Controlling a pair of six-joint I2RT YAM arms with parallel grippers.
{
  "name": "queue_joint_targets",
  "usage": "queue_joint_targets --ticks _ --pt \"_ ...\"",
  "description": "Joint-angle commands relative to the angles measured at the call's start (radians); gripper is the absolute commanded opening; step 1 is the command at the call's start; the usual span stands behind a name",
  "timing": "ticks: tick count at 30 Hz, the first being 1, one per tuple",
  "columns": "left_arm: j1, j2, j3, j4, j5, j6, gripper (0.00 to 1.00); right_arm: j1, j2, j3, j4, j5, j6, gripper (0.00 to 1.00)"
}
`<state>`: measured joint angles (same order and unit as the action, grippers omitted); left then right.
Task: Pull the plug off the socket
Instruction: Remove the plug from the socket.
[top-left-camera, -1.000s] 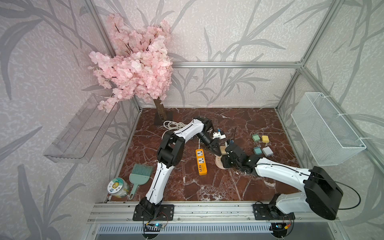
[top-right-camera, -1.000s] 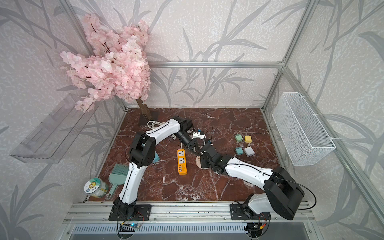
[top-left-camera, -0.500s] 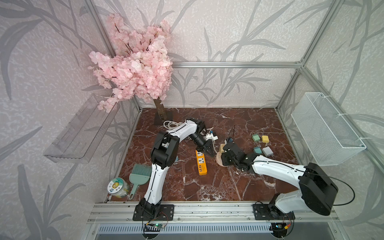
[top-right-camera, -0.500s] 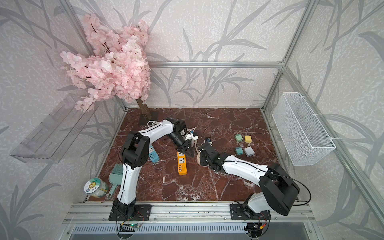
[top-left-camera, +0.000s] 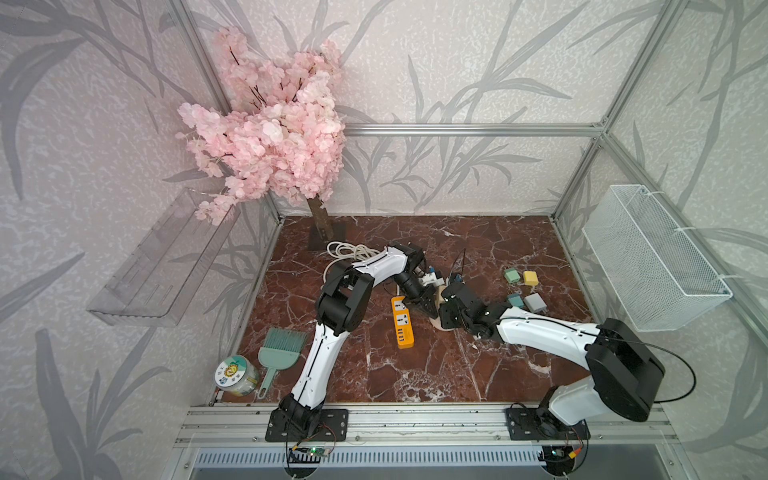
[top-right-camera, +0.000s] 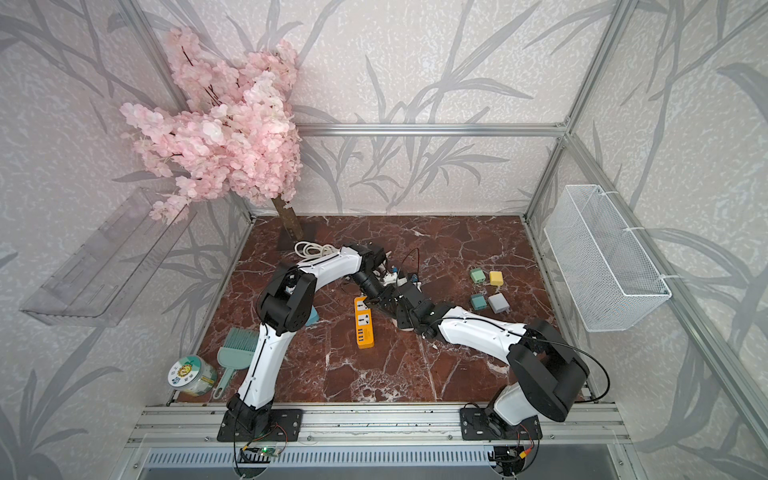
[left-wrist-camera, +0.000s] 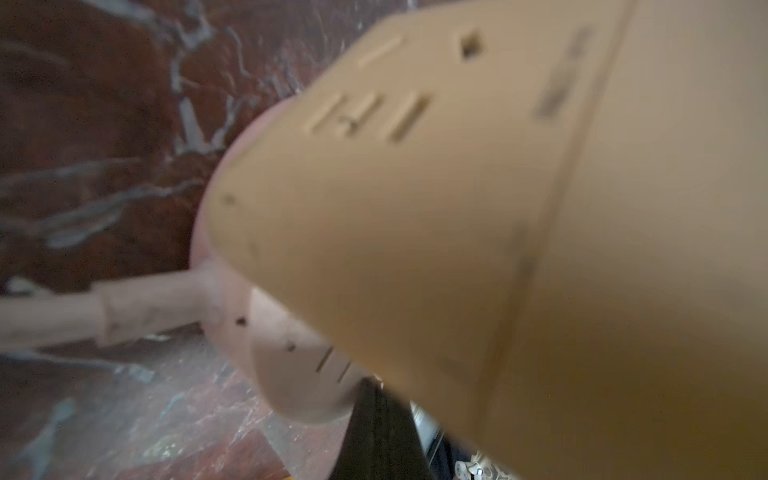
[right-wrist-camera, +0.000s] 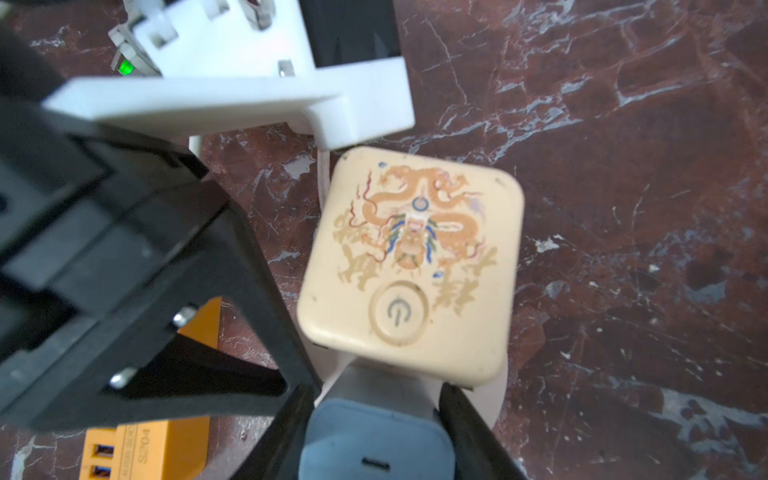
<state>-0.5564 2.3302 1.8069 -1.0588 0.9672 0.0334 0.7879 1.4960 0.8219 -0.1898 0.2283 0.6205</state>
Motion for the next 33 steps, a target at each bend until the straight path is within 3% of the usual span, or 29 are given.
queue_joint_targets --ticks 1,8,14,21,27,33 --pt "0.001 0.018 -0.002 0.066 -0.11 -0.071 0.0 -0.004 -0.014 0.017 0.095 0.01 0.011 0.0" --pt "0.005 0.038 -0.029 0.062 -0.203 -0.096 0.0 -0.003 -0.04 0.009 0.11 0.005 0.008 0.0" --pt "0.005 0.038 -0.073 0.069 -0.269 -0.11 0.0 -0.003 -0.06 0.007 0.148 0.01 -0.07 0.0" --pt "-0.001 0.084 -0.032 0.037 -0.304 -0.116 0.0 -0.001 -0.057 0.037 0.161 0.026 -0.149 0.0" --pt "-0.015 0.078 -0.027 0.029 -0.372 -0.133 0.0 -0.001 -0.002 0.118 0.04 0.01 -0.096 0.0" --pt "-0.016 0.08 -0.021 0.026 -0.404 -0.144 0.0 0.039 -0.068 -0.001 0.129 0.019 -0.076 0.0"
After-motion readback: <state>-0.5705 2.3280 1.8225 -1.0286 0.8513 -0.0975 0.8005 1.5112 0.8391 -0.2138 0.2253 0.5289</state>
